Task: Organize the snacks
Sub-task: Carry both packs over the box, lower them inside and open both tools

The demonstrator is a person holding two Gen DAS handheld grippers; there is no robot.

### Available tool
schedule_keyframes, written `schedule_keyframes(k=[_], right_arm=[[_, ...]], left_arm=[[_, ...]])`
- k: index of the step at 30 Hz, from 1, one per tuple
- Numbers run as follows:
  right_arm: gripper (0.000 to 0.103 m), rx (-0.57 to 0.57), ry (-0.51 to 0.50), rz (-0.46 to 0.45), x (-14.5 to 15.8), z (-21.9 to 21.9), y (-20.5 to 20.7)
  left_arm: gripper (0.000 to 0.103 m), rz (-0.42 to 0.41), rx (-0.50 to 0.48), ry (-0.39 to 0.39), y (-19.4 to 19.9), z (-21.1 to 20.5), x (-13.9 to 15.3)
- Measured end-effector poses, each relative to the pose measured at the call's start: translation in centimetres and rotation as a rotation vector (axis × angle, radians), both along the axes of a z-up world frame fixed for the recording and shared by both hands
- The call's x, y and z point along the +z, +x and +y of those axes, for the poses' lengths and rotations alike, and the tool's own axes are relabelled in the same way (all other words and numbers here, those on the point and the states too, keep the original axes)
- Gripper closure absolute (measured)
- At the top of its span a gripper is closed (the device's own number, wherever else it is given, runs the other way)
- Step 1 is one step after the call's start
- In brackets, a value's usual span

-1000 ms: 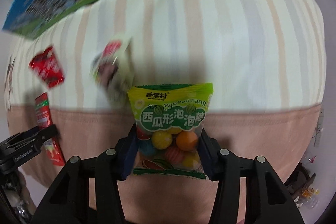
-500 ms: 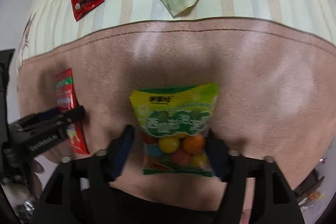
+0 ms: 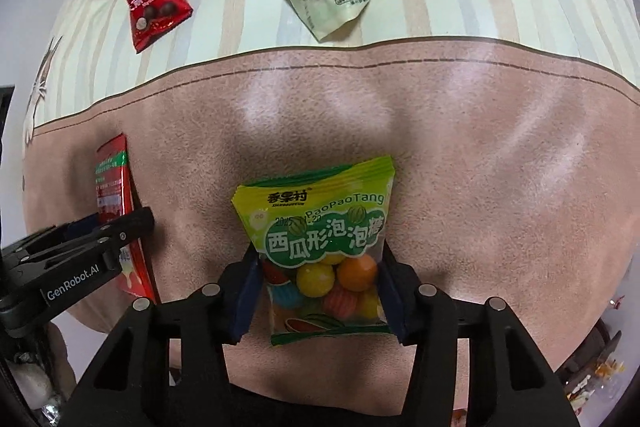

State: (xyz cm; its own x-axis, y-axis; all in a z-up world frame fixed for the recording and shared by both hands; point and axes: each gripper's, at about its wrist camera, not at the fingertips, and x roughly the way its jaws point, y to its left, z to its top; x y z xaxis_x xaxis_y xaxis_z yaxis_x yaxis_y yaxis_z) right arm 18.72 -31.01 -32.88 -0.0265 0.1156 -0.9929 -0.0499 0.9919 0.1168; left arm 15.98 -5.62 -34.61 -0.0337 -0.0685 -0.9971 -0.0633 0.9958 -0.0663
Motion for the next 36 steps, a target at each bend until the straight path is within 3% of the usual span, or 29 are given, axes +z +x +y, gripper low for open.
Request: schedule_keyframes(k=[4, 8, 13, 16, 17, 26, 32, 36], right_arm=[[0.046, 0.007, 0.005, 0.016, -1.3, 0.3, -0.5], [0.037, 0.012, 0.004, 0.041, -2.4, 1.4, -0.1], [0.029, 0.026, -0.006, 0.039, -2.7, 2.3, -0.6], [0.038, 0.012, -0.008, 0.028, -3.1, 2.6, -0.5], [0.046, 0.014, -0.017, 0.021, -2.9, 2.5, -0.6], [0.052, 0.028, 0.021, -0.078, 1.1, 1.0, -1.0], [0.052, -0.021, 0.092, -0.137, 5.5, -0.3, 0.9], [0.052, -0.054, 0.153, -0.193, 9.7, -1.3, 3.8]], left_arm=[[0.054, 0.022, -0.002, -0.001, 0.1, -0.1, -0.4], [0.052, 0.068, 0.012, -0.03, 0.8, 0.7, -1.4], [0.052, 0.051, 0.014, -0.02, 2.4, 2.2, -2.1], [0.054, 0.027, 0.021, -0.005, 1.1, 1.9, -1.2], [0.055, 0.022, 0.02, -0.003, 0.5, 1.6, -1.1], [0.058, -0.027, 0.019, -0.037, -0.1, 0.5, 1.4], [0.058, -0.116, -0.002, -0.098, 1.9, 0.1, 6.4], [0.058, -0.217, -0.011, -0.138, 4.7, 0.0, 11.3]])
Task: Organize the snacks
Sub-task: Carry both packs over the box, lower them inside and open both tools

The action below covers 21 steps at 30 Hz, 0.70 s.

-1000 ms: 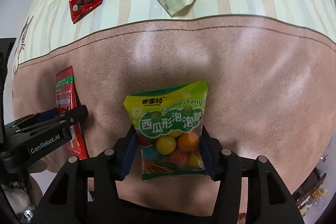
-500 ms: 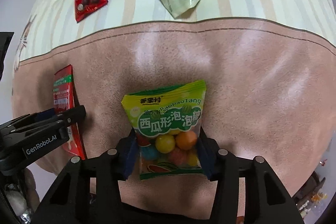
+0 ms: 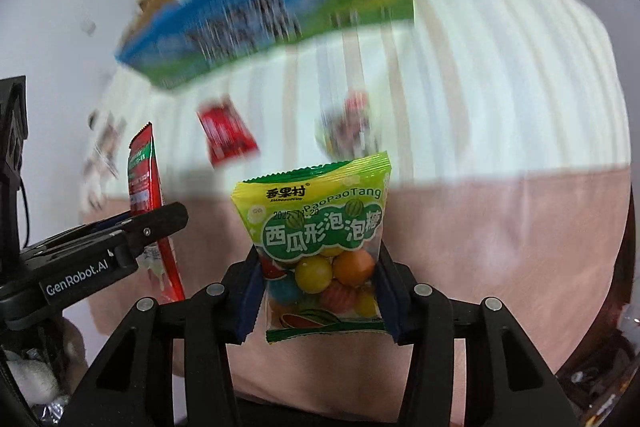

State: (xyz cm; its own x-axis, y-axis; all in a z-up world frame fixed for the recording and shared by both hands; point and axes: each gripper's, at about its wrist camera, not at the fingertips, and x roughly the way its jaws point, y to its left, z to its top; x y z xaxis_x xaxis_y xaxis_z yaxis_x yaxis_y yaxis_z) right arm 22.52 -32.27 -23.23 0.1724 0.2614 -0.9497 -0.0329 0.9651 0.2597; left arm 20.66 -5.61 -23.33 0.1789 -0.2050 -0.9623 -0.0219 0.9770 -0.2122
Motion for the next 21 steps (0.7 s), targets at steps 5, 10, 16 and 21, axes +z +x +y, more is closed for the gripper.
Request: schedule_keyframes(k=[5, 10, 16, 21], right_arm=[[0.052, -0.009, 0.068, -0.096, 5.8, -0.1, 5.4], [0.052, -0.002, 0.102, -0.161, 9.7, 0.8, 12.8], [0.052, 0.01, 0.038, -0.153, 10.2, 1.7, 21.9], [0.052, -0.01, -0.018, -0.058, 6.7, 1.6, 28.8]], left_arm=[[0.057, -0.131, -0.028, -0.026, 5.0, -0.2, 6.6], [0.057, -0.195, -0.061, -0.032, 11.9, -0.1, 10.6], [0.057, -0.153, -0.076, -0.033, 21.6, 0.4, 9.9], [0.057, 0.005, -0.099, -0.074, 29.3, 0.0, 5.9]])
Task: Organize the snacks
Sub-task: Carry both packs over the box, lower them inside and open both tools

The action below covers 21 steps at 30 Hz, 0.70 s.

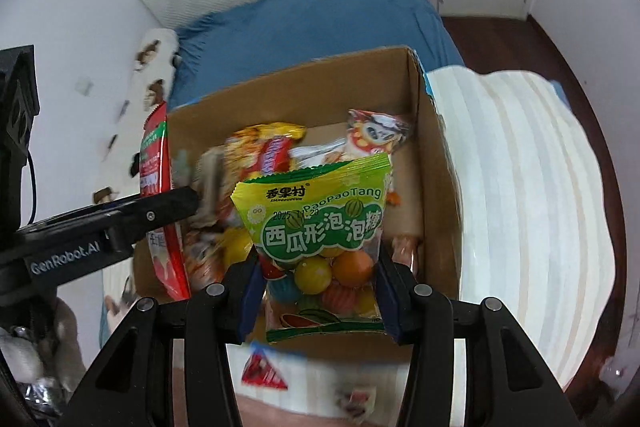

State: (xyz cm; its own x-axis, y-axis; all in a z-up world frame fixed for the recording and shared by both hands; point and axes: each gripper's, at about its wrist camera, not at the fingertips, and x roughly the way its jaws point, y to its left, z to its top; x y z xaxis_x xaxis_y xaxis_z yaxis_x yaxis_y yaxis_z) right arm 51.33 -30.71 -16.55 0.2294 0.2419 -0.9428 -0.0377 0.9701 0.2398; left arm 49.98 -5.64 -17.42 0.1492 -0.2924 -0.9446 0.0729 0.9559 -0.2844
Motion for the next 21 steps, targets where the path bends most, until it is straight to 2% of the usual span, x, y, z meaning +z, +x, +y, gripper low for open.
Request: schedule_keyframes(k=[3, 8, 13, 15, 16, 17, 18, 21], right_arm=[[0.052, -0.015, -0.015, 0.058, -2.4, 0.0, 2.6], [0.052, -0.027, -0.016, 0.128, -5.9, -0.1, 5.1], [0.048, -0.032, -0.033, 0.213, -8.7, -0.4, 6.6], [0.033, -0.02, -0.027, 0.223, -9.1, -0.1, 6.8], [0.03, -0.014, -0.026, 0.223, -9.2, 0.2, 6.8], [0.023, -0.006, -0.026, 0.223, -9.2, 0.6, 6.8], [0.016, 0.0, -0.025, 0.219, -9.1, 1.0, 6.7], [0.009, 0.005, -0.032, 0.214, -9.1, 1.9, 6.8]], left_arm=[[0.057, 0.096, -0.003, -0.03, 2.9, -0.7, -2.5], [0.056, 0.191, -0.025, -0.015, 5.7, -1.7, -6.1], [0.054, 0.218, -0.019, 0.041, 7.3, -1.9, -7.9], [0.045, 0.226, -0.014, 0.035, 7.7, -1.9, -8.1], [0.038, 0.227, -0.009, 0.032, 7.8, -1.7, -8.2], [0.019, 0.225, -0.003, 0.037, 7.9, -1.5, -8.2], [0.009, 0.218, -0.003, 0.05, 7.9, -1.4, -8.1], [0.009, 0.202, 0.005, 0.06, 7.9, -0.8, -7.8]])
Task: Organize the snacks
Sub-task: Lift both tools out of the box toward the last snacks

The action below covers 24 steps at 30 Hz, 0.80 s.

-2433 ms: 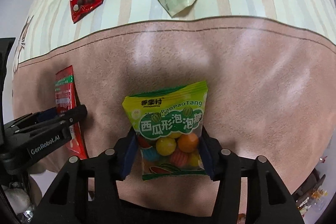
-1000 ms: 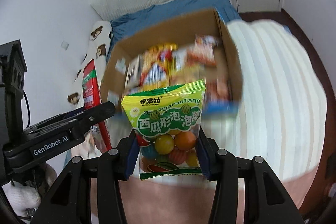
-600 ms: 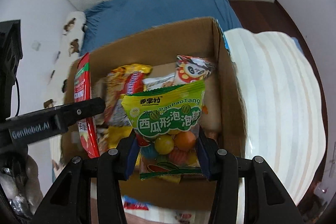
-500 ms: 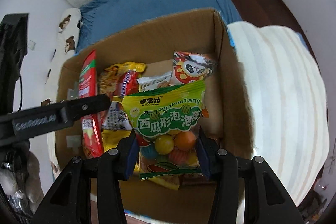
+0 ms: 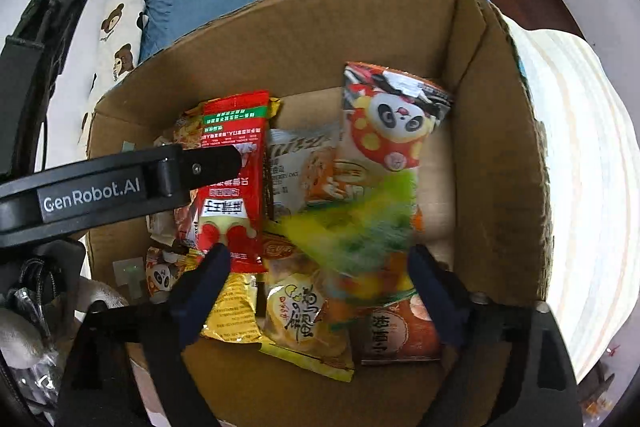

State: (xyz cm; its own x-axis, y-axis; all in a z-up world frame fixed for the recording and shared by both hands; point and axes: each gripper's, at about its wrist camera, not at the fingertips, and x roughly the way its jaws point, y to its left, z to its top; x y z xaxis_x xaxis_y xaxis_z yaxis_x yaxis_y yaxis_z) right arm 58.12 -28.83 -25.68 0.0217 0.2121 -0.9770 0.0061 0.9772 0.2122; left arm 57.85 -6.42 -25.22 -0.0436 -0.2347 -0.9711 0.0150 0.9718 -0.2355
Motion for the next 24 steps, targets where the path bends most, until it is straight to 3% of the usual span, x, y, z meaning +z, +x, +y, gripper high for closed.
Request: schedule_keyframes(k=[11, 24], right_arm=[[0.008, -0.018, -0.019, -0.046, 2.8, -0.2, -1.6], [0.004, 0.018, -0.089, -0.191, 8.1, 0.1, -6.9]], left_arm=[[0.009, -0.08, 0.029, -0.022, -4.0, 2.7, 4.0], [0.009, -0.335, 0.063, 0.091, -10.8, 4.9, 10.3]])
